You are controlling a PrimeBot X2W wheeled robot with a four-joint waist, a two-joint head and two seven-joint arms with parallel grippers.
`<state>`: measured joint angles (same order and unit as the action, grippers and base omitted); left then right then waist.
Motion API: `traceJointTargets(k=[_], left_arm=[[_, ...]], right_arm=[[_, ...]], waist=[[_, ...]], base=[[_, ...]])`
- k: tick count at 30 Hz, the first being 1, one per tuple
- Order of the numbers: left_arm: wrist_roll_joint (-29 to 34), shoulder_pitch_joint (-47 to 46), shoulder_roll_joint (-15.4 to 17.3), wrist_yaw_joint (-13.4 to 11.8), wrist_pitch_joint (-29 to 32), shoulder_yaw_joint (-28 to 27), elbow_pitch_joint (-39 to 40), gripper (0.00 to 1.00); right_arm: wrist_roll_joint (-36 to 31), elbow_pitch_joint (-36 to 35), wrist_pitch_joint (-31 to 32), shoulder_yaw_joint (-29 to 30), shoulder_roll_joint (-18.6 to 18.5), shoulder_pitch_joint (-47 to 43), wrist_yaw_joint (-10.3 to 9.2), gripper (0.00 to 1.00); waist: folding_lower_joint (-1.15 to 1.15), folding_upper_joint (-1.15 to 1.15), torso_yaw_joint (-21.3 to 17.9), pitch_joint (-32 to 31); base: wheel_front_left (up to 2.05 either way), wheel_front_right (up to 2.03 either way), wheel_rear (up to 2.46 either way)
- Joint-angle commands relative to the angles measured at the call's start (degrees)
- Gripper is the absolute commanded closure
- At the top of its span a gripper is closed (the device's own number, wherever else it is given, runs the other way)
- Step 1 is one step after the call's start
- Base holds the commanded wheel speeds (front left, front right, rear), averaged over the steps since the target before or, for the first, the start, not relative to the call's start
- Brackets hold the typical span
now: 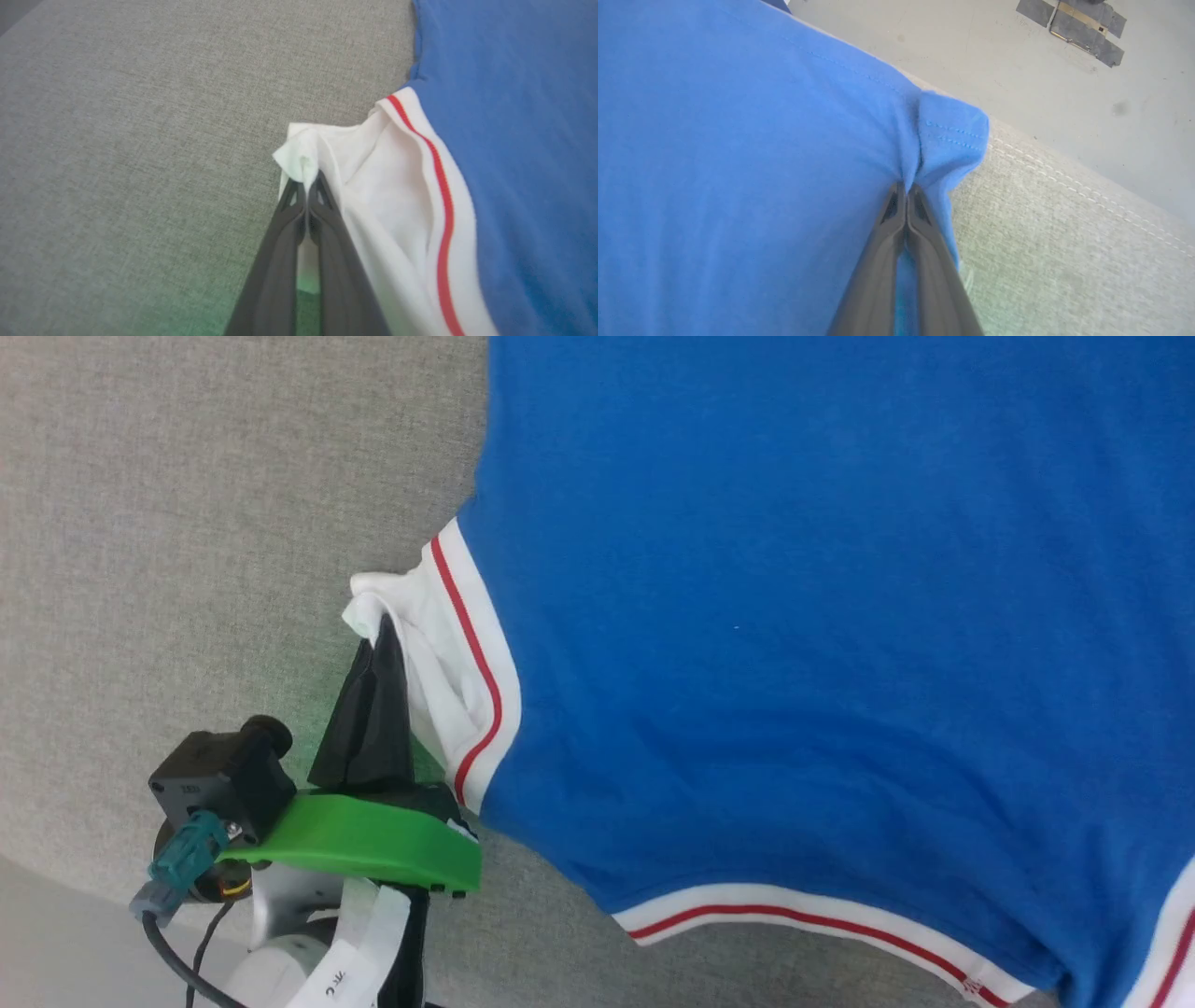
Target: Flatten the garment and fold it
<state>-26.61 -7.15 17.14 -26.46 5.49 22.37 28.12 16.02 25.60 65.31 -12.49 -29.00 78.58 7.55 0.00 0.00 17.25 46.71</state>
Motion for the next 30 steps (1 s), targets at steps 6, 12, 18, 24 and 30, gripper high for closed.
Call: traceJointTargets(k=[6, 12, 18, 24, 30], left_arm=[[0.6, -2.0, 0.6, 0.4, 0.7, -0.1, -1.1, 1.0], [0.6, -2.5, 2.0, 0.6, 1.9, -0.7, -2.2, 1.0], [-0.3, -2.3, 3.2, 1.2, 3.6, -0.9, -4.7, 1.0], [-1.7, -1.6, 4.0, 1.7, 5.3, -1.1, -6.8, 1.0], [-3.0, -0.1, 4.5, 1.8, 6.2, -1.3, -8.4, 1.0]], right_arm=[[-2.5, -0.9, -1.4, 0.4, 0.2, -5.4, -0.06, 1.0], [-0.9, -1.0, -6.1, 1.2, 1.7, -7.0, -0.06, 1.0], [3.3, -0.8, -10.1, -0.3, 1.2, -10.5, -0.06, 1.0], [9.1, -3.1, -11.7, -3.8, -1.1, -17.6, -0.06, 1.0], [14.8, -9.0, -12.8, -6.6, -3.7, -28.3, -0.06, 1.0]], waist=[[0.0, 0.0, -2.4, -2.9], [0.0, 0.0, -5.9, -8.1], [0.0, 0.0, -11.0, -15.2], [0.0, 0.0, -15.9, -21.7], [0.0, 0.0, -19.1, -27.0]], base=[[0.0, 0.0, 0.0], [0.0, 0.0, 0.0], [0.0, 0.0, 0.0], [0.0, 0.0, 0.0], [0.0, 0.0, 0.0]])
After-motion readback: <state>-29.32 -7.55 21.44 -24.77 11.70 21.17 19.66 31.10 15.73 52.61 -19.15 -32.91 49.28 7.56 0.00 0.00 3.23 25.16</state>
